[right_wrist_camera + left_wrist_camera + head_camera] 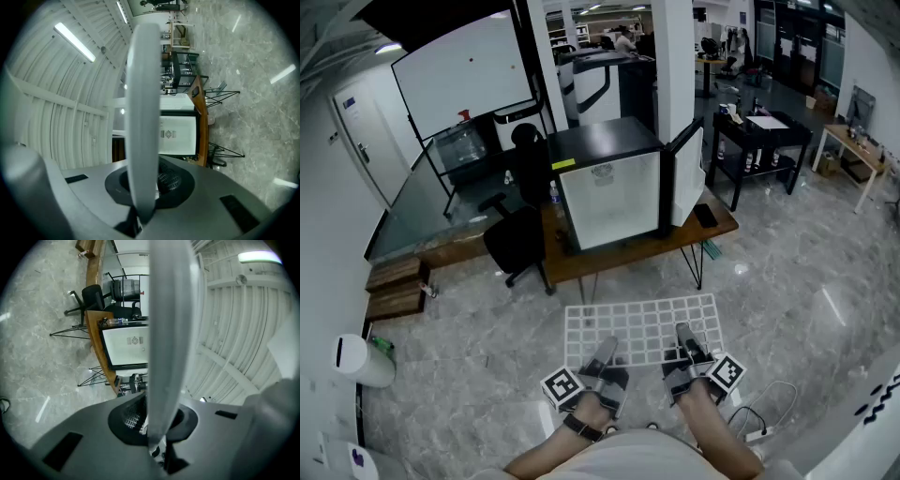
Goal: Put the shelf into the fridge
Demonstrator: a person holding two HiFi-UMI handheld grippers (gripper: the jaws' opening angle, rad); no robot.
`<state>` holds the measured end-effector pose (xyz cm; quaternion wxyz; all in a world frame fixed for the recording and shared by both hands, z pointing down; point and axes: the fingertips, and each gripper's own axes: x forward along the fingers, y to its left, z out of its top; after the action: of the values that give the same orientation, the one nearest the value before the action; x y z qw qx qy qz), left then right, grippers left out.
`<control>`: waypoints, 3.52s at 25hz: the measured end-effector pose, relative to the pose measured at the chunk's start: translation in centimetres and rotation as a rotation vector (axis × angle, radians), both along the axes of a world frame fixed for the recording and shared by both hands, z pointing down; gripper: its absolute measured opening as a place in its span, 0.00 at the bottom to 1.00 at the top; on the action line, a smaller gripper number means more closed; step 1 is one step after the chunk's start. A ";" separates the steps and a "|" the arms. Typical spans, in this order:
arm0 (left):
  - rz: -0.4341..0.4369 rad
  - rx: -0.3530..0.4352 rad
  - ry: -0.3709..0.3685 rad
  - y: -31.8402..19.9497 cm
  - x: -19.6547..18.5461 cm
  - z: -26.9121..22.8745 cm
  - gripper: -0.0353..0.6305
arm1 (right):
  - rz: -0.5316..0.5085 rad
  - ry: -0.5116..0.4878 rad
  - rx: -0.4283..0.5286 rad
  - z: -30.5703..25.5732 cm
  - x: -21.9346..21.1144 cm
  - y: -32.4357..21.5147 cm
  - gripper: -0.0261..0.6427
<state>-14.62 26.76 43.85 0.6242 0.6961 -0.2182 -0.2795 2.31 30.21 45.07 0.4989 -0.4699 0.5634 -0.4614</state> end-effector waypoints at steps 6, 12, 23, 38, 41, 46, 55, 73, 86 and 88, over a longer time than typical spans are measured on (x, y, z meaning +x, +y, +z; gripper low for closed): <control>-0.009 -0.025 -0.025 0.7 -0.2 1.2 0.10 | -0.006 0.000 -0.001 0.0 0.2 0.6 0.11; -0.010 -0.014 -0.019 0.7 0.2 0.6 0.10 | -0.016 -0.024 -0.004 0.4 0.5 0.4 0.11; -0.030 -0.009 -0.036 0.4 2.1 1.4 0.10 | -0.050 -0.068 -0.021 1.2 2.5 -0.3 0.11; -0.090 -0.013 -0.022 -4.5 4.1 2.2 0.10 | -0.112 -0.075 -0.043 2.5 4.4 -6.3 0.11; -0.100 -0.014 -0.005 -6.8 4.5 2.4 0.10 | -0.126 -0.059 -0.047 2.7 4.8 -8.9 0.11; -0.098 -0.020 -0.028 -13.7 4.9 3.5 0.10 | -0.131 -0.058 -0.063 2.7 5.6 -15.7 0.11; -0.082 -0.030 -0.001 -22.8 5.8 3.6 0.10 | -0.128 -0.062 -0.070 3.6 6.1 -24.8 0.11; -0.106 -0.082 0.006 -37.9 7.9 4.9 0.10 | -0.170 -0.012 -0.082 4.8 8.4 -40.6 0.11; -0.250 -0.113 -0.003 -46.7 11.0 7.0 0.10 | -0.333 -0.027 -0.119 6.6 11.1 -51.8 0.11; -0.259 -0.113 0.000 -46.4 11.1 7.2 0.10 | -0.348 -0.027 -0.116 6.7 11.1 -51.6 0.11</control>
<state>-3.56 -19.65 51.03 0.6210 0.6260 -0.3216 -0.3451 13.45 -21.43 51.76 0.3912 -0.3870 0.6018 -0.5789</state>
